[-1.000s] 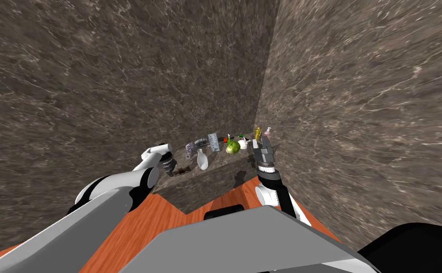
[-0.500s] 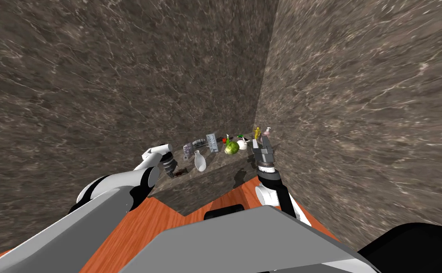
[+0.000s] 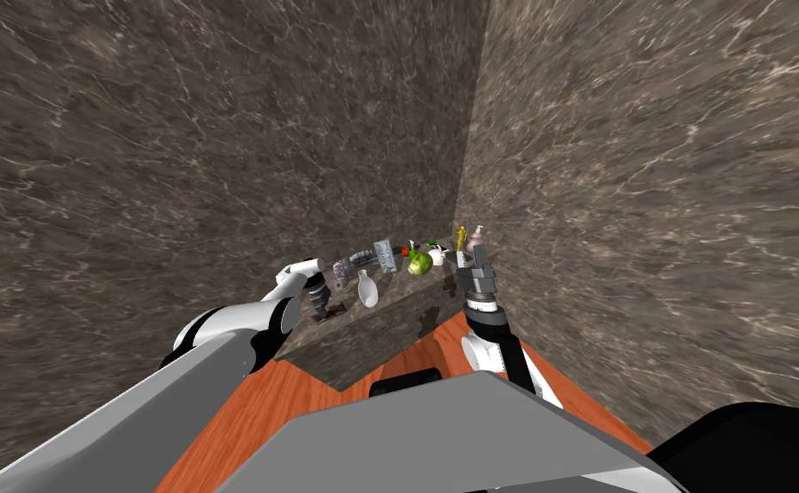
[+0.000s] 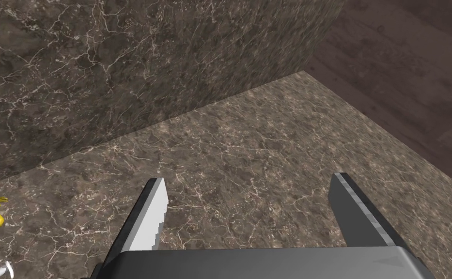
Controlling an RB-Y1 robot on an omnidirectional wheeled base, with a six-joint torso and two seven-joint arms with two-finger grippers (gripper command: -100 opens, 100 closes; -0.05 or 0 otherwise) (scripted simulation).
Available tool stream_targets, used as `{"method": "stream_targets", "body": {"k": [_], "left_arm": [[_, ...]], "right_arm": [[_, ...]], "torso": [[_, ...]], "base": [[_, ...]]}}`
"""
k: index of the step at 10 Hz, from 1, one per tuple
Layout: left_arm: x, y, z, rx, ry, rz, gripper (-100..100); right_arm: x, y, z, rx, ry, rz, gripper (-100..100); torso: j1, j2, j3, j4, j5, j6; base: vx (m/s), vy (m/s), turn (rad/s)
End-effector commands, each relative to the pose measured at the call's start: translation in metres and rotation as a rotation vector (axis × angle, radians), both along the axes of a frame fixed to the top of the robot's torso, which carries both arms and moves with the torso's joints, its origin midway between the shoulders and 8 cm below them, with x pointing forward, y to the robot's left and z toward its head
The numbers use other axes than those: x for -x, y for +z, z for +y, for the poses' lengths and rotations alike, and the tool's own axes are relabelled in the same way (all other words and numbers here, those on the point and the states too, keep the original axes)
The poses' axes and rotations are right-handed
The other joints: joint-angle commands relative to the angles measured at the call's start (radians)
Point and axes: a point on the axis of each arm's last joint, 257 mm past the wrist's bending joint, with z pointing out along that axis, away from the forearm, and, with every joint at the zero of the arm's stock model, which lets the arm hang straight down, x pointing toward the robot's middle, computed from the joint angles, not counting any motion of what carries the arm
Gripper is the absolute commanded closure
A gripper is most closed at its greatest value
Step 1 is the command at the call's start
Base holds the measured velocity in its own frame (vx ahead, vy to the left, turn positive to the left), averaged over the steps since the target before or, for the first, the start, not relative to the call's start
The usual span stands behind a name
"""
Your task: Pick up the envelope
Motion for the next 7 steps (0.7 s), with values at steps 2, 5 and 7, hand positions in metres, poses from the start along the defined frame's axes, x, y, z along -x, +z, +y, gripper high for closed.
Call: {"method": "stream_targets", "body": {"k": [2, 5, 7], "left_arm": [[-0.002, -0.002, -0.008, -0.002, 0.033, -0.003, -100], [-0.011, -0.008, -0.045, -0.001, 0.05, -0.002, -100], [-0.011, -0.008, -0.045, -0.002, 0.082, -0.002, -100]], "right_arm": [[0.0, 0.0, 0.0, 0.0, 0.0, 0.0, 0], [0.0, 0.0, 0.0, 0.0, 0.0, 0.0, 0], [0.0, 0.0, 0.0, 0.0, 0.0, 0.0, 0]], "torso": [[-0.003, -0.001, 0.0, 0.0, 0.0, -0.001], [-0.005, -0.001, 0.0, 0.0, -0.001, -0.001], [-0.002, 0.0, 0.0, 0.0, 0.0, -0.001]], "base": [[-0.032, 0.093, -0.044], [-0.052, 0.129, -0.137], [-0.041, 0.11, -0.044]]}}
